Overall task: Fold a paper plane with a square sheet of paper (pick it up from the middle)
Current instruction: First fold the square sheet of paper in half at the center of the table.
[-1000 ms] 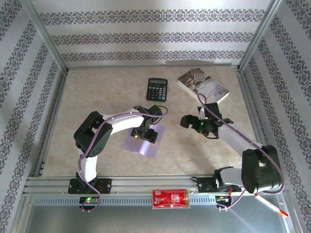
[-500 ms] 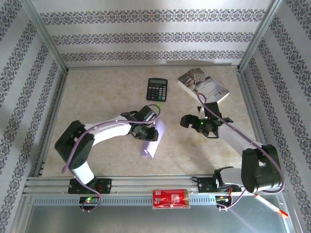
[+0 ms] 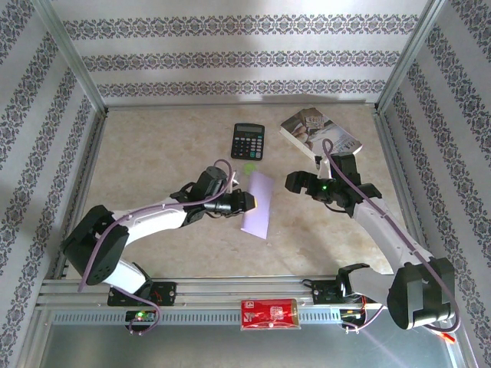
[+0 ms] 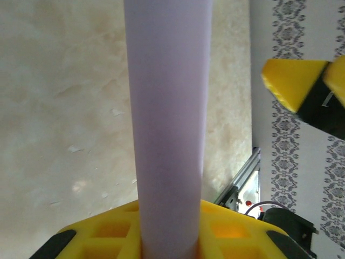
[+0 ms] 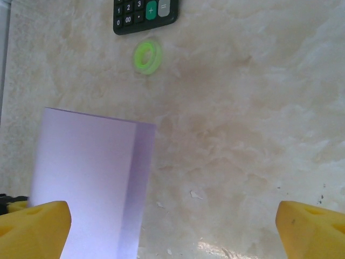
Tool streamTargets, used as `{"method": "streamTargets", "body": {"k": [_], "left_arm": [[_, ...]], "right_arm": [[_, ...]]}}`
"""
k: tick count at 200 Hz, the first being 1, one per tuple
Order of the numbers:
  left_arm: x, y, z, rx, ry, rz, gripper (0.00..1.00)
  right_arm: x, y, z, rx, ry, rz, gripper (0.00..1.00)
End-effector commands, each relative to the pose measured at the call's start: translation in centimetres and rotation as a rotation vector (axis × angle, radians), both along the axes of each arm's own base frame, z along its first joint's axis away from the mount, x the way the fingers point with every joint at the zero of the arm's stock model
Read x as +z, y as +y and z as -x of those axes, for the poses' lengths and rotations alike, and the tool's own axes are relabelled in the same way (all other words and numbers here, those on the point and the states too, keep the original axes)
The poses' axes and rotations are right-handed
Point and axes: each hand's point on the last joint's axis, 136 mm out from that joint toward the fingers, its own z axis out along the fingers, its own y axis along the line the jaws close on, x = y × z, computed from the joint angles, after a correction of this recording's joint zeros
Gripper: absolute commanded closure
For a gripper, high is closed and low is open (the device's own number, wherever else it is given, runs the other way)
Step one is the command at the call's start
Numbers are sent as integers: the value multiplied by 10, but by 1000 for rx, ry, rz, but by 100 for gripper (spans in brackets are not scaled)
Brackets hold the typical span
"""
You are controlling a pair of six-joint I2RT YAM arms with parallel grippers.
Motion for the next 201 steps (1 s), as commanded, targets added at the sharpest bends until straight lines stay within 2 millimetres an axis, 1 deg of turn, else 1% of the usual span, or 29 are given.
{"method": "streamTargets", "body": {"k": [1,18,31,63,81,105,126,159,201], "left_arm": [[-5,-2,-5,18,17,31,77],[-23,1,-3,12,46,12,77],[-36,8,-2,14,65,-5,77],[-57,25,0,11,96,-40,77],[-65,33,3,-1,99,-74,76],[-74,48,6,-4,114,-113,74],[-81,59,6,-11,115,-163,71],[-95,69,10,-20,129,-242,68],[-104,82,9,12,129,-326,67]], "right_arm": [[-6,15,11,59,31,-37,4],[-13,30,15,105,49,-58,7],[-18,40,18,139,62,-63,9],[-28,53,23,171,80,-42,13],[-33,59,24,179,97,-35,16],[-41,68,26,193,121,-39,22],[-44,75,23,184,111,-43,28],[-48,93,20,175,101,-78,38],[-60,114,13,157,95,-95,47]]}}
